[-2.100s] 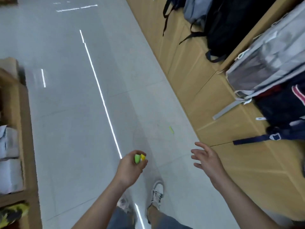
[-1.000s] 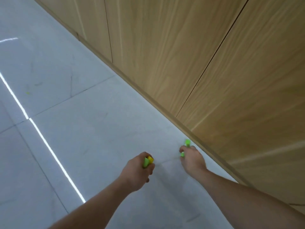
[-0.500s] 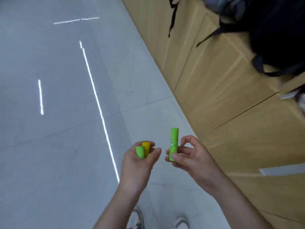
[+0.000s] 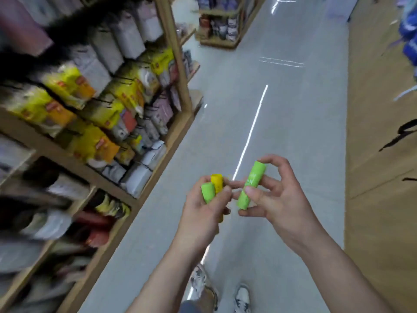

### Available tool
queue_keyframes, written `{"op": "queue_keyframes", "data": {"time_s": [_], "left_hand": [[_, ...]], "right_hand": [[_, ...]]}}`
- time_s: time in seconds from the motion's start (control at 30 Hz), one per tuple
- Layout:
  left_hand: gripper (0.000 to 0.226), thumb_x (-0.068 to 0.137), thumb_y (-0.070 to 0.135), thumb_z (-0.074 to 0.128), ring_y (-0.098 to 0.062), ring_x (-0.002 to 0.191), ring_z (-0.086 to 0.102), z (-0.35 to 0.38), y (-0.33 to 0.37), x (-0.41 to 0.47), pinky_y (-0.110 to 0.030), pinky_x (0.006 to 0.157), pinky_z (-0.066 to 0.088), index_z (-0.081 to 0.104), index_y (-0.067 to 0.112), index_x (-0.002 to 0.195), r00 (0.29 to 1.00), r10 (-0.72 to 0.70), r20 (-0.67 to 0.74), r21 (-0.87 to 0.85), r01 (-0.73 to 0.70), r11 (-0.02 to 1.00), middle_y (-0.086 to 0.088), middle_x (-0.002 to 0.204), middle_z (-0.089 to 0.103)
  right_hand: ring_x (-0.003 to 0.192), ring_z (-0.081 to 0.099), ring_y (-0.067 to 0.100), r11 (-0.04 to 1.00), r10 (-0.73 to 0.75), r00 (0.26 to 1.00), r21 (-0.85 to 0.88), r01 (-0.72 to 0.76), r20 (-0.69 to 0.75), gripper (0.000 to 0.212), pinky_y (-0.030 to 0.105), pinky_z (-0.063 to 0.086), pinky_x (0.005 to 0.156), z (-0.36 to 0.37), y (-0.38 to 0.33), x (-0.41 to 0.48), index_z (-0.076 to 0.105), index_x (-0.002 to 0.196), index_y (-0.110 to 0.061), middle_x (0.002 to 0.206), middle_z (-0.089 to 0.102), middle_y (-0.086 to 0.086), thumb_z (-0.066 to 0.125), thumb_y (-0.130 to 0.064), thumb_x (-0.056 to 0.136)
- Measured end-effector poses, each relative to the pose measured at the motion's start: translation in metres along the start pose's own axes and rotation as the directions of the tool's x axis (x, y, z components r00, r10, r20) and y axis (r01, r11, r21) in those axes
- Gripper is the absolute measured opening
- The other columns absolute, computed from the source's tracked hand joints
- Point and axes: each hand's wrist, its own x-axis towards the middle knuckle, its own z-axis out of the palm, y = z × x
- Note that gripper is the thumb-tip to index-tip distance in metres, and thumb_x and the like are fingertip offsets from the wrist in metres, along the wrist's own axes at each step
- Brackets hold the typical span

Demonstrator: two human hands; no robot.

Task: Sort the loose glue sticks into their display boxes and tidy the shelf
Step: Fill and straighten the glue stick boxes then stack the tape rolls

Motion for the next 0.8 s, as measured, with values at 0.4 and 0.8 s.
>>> {"op": "queue_keyframes", "data": {"time_s": [0.4,0.8], "left_hand": [[0.024,0.089,0.045,0.057,-0.012,0.061,0.059,-0.251,0.064,-0.089,-0.03,0.056,0.052,0.057,0.043,0.113,0.903,0.325,-0.281,0.371,-0.21,0.904,0.004,0.077,0.069],[0.009,0.08,0.015,0.076,-0.009,0.049,0.049,-0.438,0.102,-0.121,-0.021,0.047,0.039,0.07,0.017,0.085,0.582,0.376,-0.721,0.249,-0.29,0.924,-0.001,0.063,0.064]], "right_hand": [[0.042,0.035,0.01,0.995,0.095,0.827,-0.087,-0.056,0.554,0.021,0.017,0.021,0.039,0.294,-0.003,0.023,0.053,0.099,-0.013,0.056,0.044,0.0,0.057,-0.017,0.078],[0.047,0.044,0.01,1.0,0.021,0.746,-0.006,-0.022,0.665,0.01,0.016,0.027,0.035,0.5,0.01,0.072,0.063,0.094,-0.012,0.072,0.064,0.012,0.06,-0.018,0.086]]}}
